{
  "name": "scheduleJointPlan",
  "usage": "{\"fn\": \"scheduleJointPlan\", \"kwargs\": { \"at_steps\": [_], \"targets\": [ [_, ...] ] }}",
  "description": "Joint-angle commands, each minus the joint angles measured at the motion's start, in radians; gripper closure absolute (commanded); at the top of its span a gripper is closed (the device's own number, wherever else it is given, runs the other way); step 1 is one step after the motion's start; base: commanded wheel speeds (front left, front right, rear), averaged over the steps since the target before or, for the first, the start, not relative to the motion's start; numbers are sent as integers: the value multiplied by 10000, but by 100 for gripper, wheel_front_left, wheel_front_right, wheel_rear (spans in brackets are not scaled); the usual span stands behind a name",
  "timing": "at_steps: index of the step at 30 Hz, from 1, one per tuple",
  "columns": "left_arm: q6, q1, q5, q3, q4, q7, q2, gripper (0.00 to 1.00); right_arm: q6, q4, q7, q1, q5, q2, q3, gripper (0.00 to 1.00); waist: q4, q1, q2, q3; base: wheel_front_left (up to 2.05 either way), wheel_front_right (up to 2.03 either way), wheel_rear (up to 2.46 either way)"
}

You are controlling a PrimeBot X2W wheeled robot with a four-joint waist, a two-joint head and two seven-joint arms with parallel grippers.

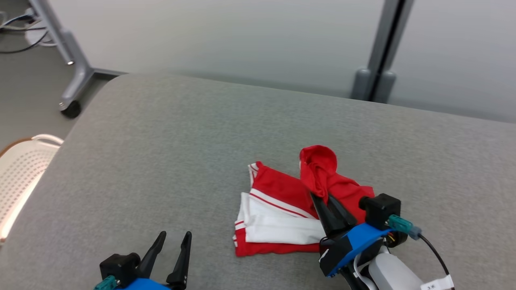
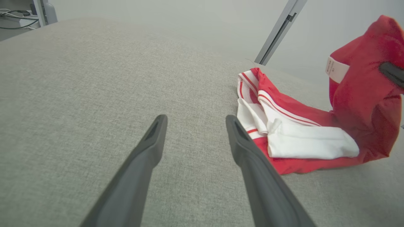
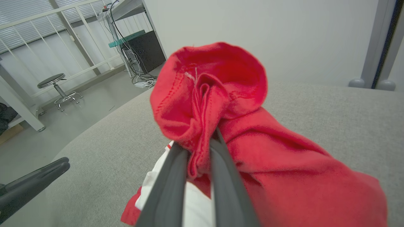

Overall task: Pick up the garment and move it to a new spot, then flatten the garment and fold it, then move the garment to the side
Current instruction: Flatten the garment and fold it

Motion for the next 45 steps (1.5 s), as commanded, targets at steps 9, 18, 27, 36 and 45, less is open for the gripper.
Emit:
{"fn": "scheduleJointPlan", "kwargs": {
  "at_steps": [9, 18, 27, 36, 45],
  "targets": [
    [18, -615, -236, -471, 403, -42, 121, 0, 1, 1459, 4, -1316, 1209, -54, 1921, 0, 1096, 0, -1, 212, 0, 0, 0],
    [18, -305, 350, 538, 397, -42, -69, 0, 1, 1052, 4, -756, 773, -74, 980, 0, 44, 0, -1, -221, 0, 0, 0],
    [18, 176, 2098, 2297, 126, -42, -619, 0, 1, 105, 4, 1153, -1669, -44, -2879, 0, -1134, 0, -1, -509, 0, 0, 0],
    [18, 850, 3497, 3421, 62, -42, -1118, 0, 1, -120, 4, 2299, -2089, -44, -3699, 0, -1771, 0, -1, -799, 0, 0, 0],
    [18, 1498, 4124, 3964, -98, -42, -1532, 0, 1, 13, 4, 2778, -1785, -56, -3569, 0, -2039, 0, -1, -1036, 0, 0, 0]
  ]
}}
